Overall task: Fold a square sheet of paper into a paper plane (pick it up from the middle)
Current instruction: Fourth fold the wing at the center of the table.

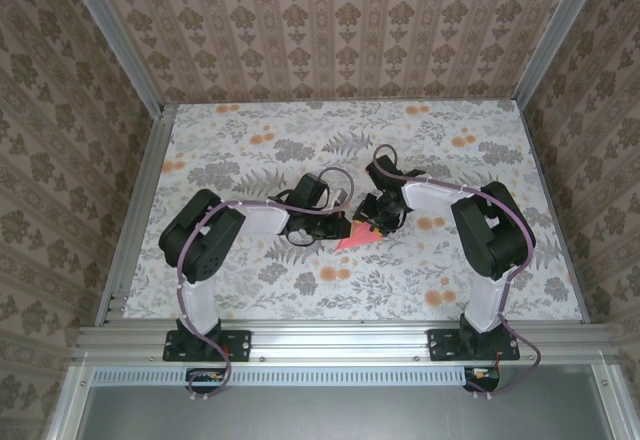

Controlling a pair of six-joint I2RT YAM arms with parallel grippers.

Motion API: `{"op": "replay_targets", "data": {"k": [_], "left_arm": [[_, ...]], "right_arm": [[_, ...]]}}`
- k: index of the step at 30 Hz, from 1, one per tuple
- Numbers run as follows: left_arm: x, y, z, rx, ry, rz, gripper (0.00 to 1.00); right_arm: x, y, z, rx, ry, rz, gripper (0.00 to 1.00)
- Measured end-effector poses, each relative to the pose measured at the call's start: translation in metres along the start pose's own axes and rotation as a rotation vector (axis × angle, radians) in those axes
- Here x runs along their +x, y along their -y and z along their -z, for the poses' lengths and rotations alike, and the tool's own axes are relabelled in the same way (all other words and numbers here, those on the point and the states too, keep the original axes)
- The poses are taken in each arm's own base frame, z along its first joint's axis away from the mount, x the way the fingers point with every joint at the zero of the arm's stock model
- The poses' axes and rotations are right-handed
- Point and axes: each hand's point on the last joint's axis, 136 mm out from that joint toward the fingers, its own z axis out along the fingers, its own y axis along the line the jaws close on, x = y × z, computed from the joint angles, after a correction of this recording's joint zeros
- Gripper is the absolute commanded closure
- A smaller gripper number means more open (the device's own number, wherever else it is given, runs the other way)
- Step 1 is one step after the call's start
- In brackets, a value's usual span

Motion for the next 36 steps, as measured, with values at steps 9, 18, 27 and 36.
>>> {"op": "replay_targets", "data": {"k": [9,18,27,36], "left_arm": [[-0.0003,-0.0024,-0.0011,-0.016,-0.009,0.011,0.99],[0.0013,-0.0064,-0.0028,-0.033,-0.021,0.024,0.99],[0.0016,-0.0088,-0.0035,-0.044,-0.024,0.029,0.99],[0.0020,-0.0098,-0.0033,-0.051,-0.026,0.033,1.00]], "right_arm": [[-0.0004,0.0026,-0.0003,0.006,-0.002,-0.020,0.57],[-0.0003,0.0032,-0.0005,0.008,-0.004,-0.022,0.57],[-0.0003,0.0032,-0.0007,0.008,-0.004,-0.024,0.57],[-0.0003,0.0035,-0.0012,0.008,-0.006,-0.025,0.57]]}}
